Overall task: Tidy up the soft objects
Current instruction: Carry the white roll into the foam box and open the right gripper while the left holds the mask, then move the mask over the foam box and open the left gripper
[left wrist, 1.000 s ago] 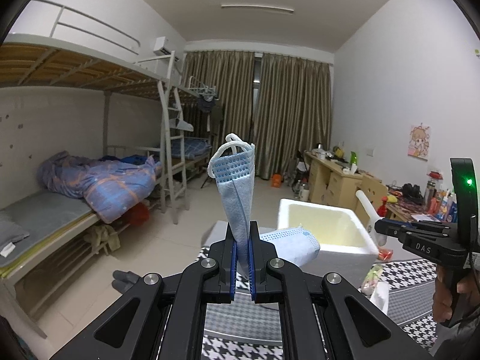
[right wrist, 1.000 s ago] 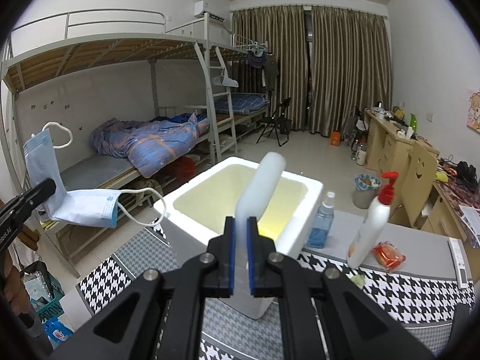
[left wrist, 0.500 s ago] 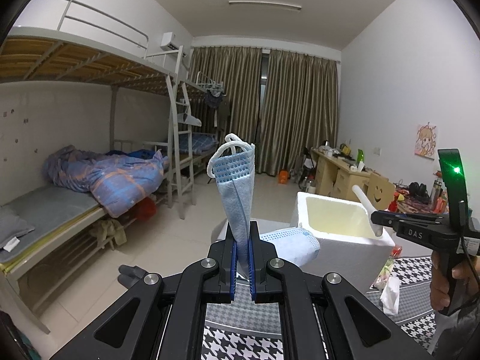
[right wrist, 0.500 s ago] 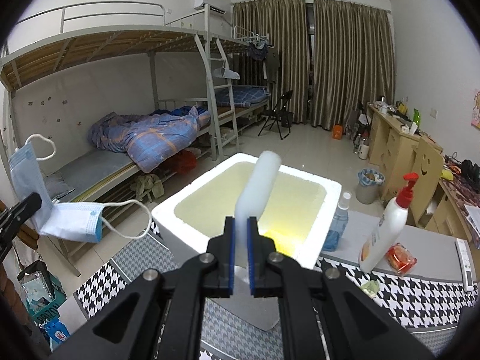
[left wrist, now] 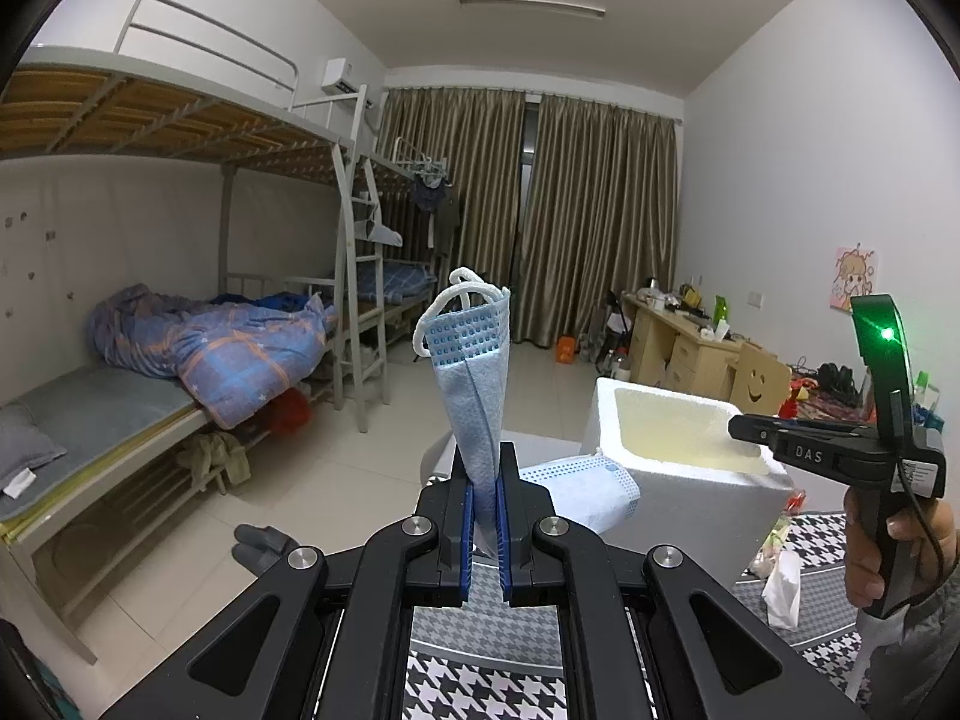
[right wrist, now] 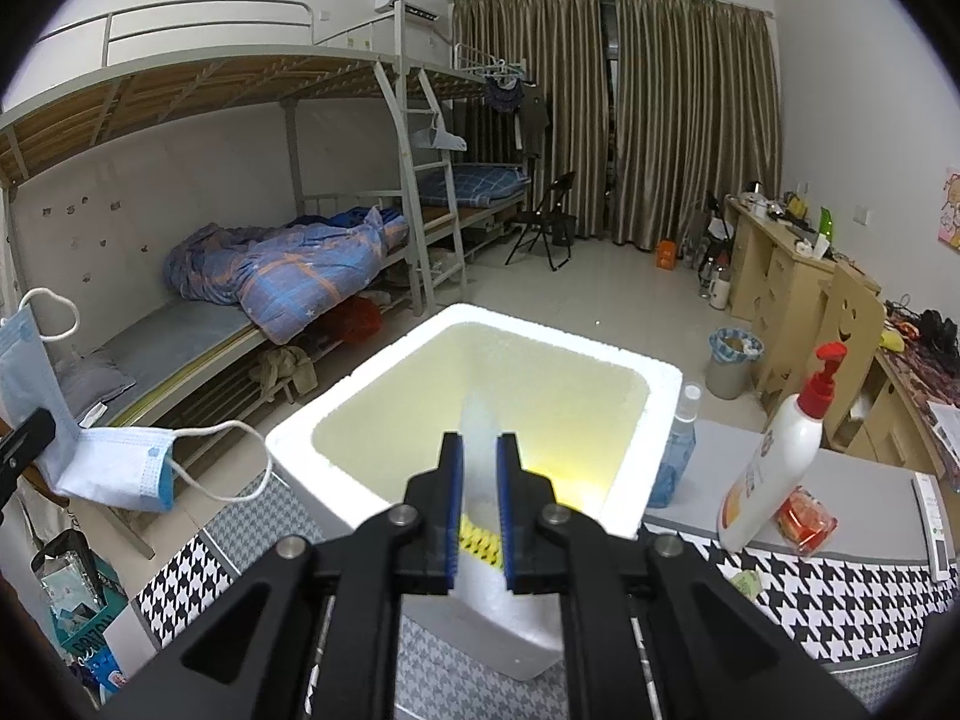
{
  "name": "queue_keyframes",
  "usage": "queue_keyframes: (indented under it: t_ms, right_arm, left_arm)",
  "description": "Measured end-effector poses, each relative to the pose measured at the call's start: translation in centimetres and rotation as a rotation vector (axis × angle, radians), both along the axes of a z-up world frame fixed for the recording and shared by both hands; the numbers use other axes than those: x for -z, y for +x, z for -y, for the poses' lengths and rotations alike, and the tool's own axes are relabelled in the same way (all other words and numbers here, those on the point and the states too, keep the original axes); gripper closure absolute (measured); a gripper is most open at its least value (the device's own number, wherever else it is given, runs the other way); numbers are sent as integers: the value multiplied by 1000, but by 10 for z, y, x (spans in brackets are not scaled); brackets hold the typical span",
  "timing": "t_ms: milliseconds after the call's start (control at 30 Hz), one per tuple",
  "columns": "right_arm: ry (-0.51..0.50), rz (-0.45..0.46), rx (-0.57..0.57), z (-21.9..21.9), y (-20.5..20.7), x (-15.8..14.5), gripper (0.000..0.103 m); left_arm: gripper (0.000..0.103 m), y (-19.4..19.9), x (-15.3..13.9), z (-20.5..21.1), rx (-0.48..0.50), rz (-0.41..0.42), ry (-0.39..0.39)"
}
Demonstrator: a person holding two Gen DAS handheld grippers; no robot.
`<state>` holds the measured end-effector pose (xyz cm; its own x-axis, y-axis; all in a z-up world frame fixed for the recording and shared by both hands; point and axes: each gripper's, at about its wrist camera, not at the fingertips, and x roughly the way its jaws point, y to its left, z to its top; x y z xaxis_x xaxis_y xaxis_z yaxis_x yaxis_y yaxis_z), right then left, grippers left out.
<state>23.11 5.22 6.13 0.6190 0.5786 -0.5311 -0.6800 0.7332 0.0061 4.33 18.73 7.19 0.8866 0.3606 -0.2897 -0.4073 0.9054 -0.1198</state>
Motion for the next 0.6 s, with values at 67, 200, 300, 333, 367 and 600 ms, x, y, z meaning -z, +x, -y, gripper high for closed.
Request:
queue_keyframes:
  t_ms: [67,200,300,333,367,600]
  right_arm:
    - [7,-8,2,2,2,0,72]
    - [14,22,14,6,-3,-2,33]
    - [24,39,11,11,-9,-6,29]
    - [29,41,11,12,-10,-7,27]
    - [35,46,9,14,-11,-8,25]
    - [52,73,22,33,-16,-15,23]
  left_arm:
    - [97,0,1,0,0,0,-2]
    - [97,1,1,0,2,2,-3]
    - [97,2,1,1,8,8,-4]
    - [97,3,1,2,12,11,-5]
    - [97,3,1,3,15,14,-6]
    - [97,3,-6,6,33,41,-3]
